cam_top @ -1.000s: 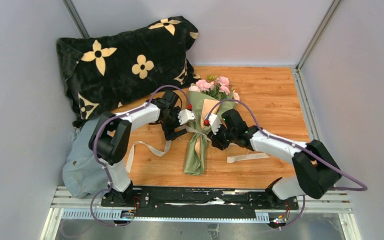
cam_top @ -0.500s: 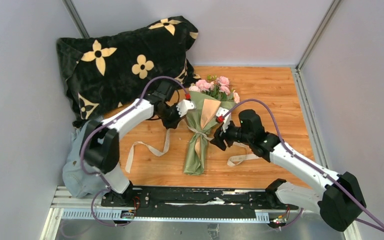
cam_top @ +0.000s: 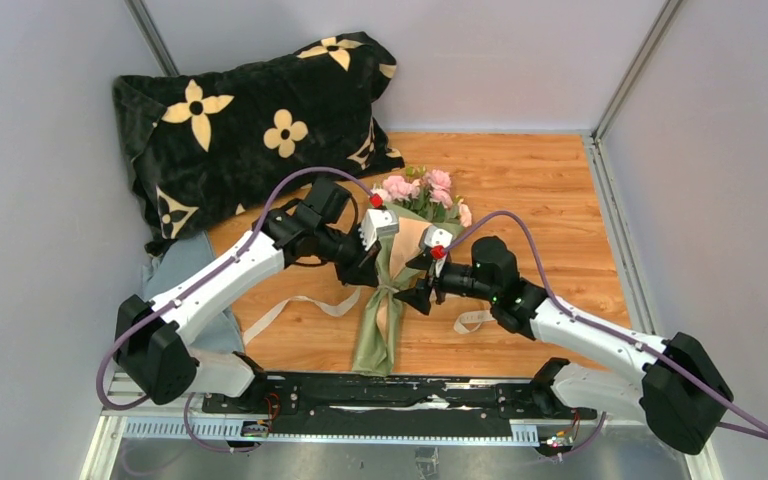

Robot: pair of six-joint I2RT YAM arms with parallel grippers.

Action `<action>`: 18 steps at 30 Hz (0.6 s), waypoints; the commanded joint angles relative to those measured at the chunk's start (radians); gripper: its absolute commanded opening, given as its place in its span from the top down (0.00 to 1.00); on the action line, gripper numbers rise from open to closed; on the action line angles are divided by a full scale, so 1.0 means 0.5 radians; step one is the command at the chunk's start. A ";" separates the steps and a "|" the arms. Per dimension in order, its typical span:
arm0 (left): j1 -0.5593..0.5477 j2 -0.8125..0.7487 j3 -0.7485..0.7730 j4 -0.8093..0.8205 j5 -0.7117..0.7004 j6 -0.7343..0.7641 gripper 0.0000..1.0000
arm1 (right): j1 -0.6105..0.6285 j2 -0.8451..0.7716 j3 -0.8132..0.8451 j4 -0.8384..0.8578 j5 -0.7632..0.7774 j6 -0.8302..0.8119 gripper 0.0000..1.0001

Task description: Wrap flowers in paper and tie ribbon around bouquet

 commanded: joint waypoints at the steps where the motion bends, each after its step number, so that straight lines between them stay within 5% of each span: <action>1: -0.162 -0.056 0.065 0.110 -0.025 -0.168 1.00 | 0.044 -0.074 -0.086 0.129 0.025 0.025 0.23; 9: -0.226 -0.014 -0.270 1.308 0.124 -0.763 1.00 | 0.044 -0.060 -0.252 0.353 0.062 0.031 0.22; 18: -0.226 0.057 -0.541 2.078 0.313 -1.032 1.00 | 0.044 0.144 -0.379 0.682 0.131 0.243 0.23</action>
